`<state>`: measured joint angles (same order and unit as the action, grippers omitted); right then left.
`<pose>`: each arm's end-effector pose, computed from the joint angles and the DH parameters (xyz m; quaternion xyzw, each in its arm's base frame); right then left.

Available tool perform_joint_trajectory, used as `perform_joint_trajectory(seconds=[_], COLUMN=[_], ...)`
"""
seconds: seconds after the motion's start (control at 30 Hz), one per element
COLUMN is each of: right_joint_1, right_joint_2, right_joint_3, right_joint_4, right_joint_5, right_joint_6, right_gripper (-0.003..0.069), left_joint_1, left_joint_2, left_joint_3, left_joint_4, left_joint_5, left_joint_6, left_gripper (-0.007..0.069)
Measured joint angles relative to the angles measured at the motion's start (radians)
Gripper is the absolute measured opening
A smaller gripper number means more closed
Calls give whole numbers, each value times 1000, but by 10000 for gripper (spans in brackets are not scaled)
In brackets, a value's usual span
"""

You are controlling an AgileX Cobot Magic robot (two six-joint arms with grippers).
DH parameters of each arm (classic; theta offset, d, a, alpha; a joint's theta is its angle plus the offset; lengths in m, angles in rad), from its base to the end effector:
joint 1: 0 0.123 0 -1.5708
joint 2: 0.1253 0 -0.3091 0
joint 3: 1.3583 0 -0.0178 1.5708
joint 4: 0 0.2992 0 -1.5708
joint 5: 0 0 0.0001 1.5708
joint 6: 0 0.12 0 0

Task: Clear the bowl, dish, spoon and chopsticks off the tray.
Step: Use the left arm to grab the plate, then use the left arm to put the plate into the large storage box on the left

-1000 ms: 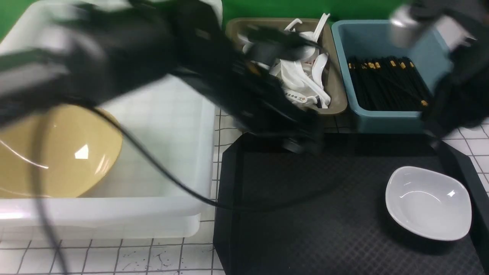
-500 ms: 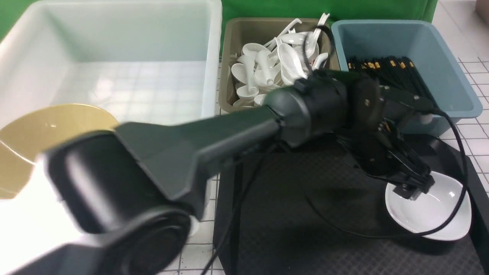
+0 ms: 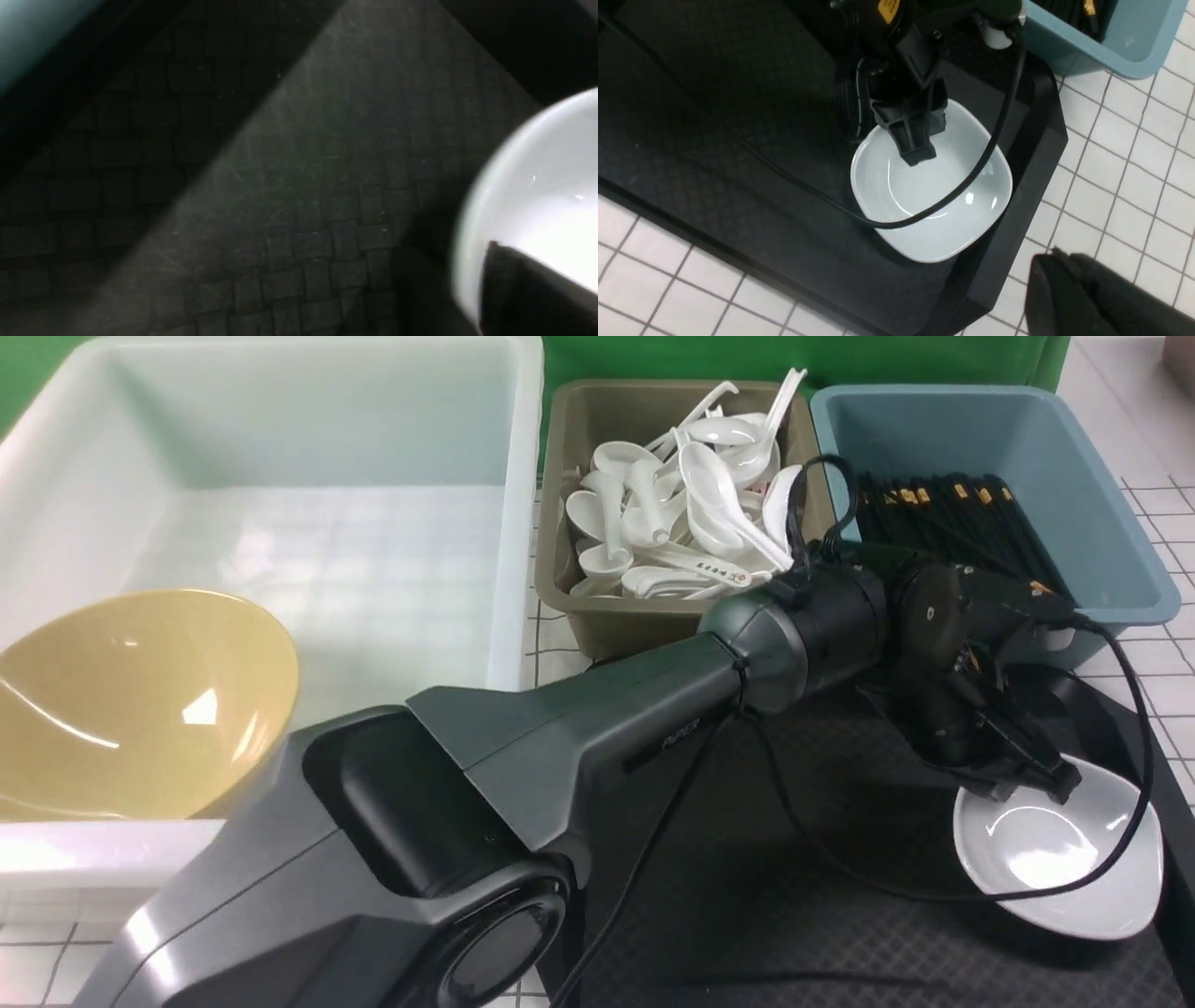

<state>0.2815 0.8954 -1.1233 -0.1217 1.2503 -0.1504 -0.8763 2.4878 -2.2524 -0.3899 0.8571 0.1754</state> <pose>0.1847 0.0390 0.4003 -0.2033 0.9261 -0.0403 0.3152 0.3771 -0.5067 0.1576 0.4029 0.8554 -0.2593 0.1966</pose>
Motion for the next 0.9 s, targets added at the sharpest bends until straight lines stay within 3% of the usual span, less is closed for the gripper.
perform_joint_trajectory(seconds=[0.1, 0.23, 0.47, 0.5, 0.6, 0.7, 0.73, 0.9], right_joint_1=[0, 0, 1, 20, 87, 139, 211, 341], right_joint_2=[0, 14, 161, 213, 295, 343, 405, 517], right_joint_3=[0, 0, -124, -179, -278, -331, -393, -500], right_joint_4=[1, 46, 360, 425, 450, 450, 442, 387], right_joint_5=[-33, -105, -203, -212, -217, -218, -218, -214], right_joint_6=[0, -24, -240, -294, -334, -344, -349, -343], right_gripper=[48, 48, 48, 48, 48, 48, 48, 48], left_joint_1=[23, 81, 197, 232, 293, 330, 379, 499], left_joint_2=[-30, -117, -338, -390, -496, -550, -637, -776], left_joint_3=[-48, -77, -86, -79, -29, 23, 116, 292], left_joint_4=[12, 34, 52, 60, 90, 109, 145, 196], left_joint_5=[87, 217, 388, 395, 397, 398, 399, 401], left_joint_6=[0, 8, 64, 65, 57, 56, 55, 55], left_gripper=[11, 4, 4, 4, 4, 4, 4, 4])
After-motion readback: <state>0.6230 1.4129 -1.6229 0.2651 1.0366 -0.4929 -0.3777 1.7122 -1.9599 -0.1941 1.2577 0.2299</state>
